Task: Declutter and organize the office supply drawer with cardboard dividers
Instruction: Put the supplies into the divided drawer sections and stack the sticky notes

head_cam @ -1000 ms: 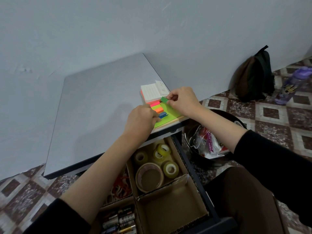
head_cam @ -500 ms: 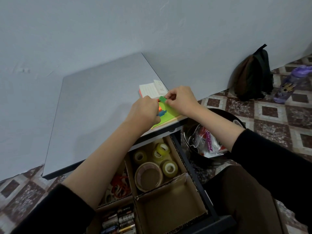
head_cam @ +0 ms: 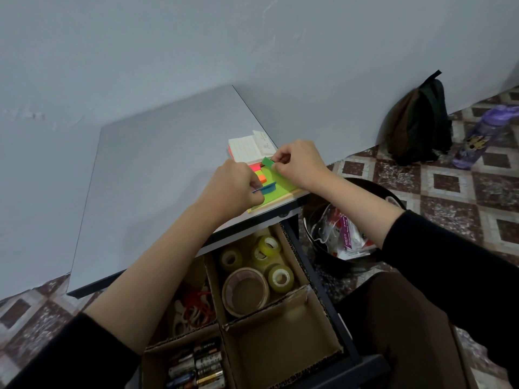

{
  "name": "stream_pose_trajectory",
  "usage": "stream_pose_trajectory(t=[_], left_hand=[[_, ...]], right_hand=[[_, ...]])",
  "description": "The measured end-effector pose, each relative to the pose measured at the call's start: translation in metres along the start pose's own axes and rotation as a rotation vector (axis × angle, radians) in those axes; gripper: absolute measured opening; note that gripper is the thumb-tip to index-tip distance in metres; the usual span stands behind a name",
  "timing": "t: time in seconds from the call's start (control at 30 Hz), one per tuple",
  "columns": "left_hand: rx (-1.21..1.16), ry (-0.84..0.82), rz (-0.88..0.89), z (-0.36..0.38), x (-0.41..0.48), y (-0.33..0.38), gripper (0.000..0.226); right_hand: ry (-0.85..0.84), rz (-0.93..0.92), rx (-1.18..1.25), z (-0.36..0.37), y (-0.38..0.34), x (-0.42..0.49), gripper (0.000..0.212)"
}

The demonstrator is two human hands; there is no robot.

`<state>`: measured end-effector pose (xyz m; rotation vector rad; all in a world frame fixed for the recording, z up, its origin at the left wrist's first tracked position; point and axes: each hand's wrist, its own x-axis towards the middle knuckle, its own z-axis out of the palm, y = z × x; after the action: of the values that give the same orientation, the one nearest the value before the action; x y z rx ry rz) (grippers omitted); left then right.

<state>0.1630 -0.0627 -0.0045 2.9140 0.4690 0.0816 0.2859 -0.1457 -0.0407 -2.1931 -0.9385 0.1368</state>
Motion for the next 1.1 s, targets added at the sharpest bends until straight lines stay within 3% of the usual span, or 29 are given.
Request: stream_pose_trajectory(t=[0.77,1.0,1.1], left_hand=[[0.098,0.004,0.017,0.012,0.008,-0.004,0.025],[0.039,0.072,0.148,0.012,0.004,-0.009,0.028],[0.040,0.150,0.283,0.014,0.002,-0.014,0.019]], right_hand=[[0.007,-0.023,0.005,0.001,0.001,0.001,0.014],[0.015,-0.031,0.017,0.001,0.001,0.001,0.014],[0.014,-0.032,0.017,0.001,0.001,0.001,0.013]])
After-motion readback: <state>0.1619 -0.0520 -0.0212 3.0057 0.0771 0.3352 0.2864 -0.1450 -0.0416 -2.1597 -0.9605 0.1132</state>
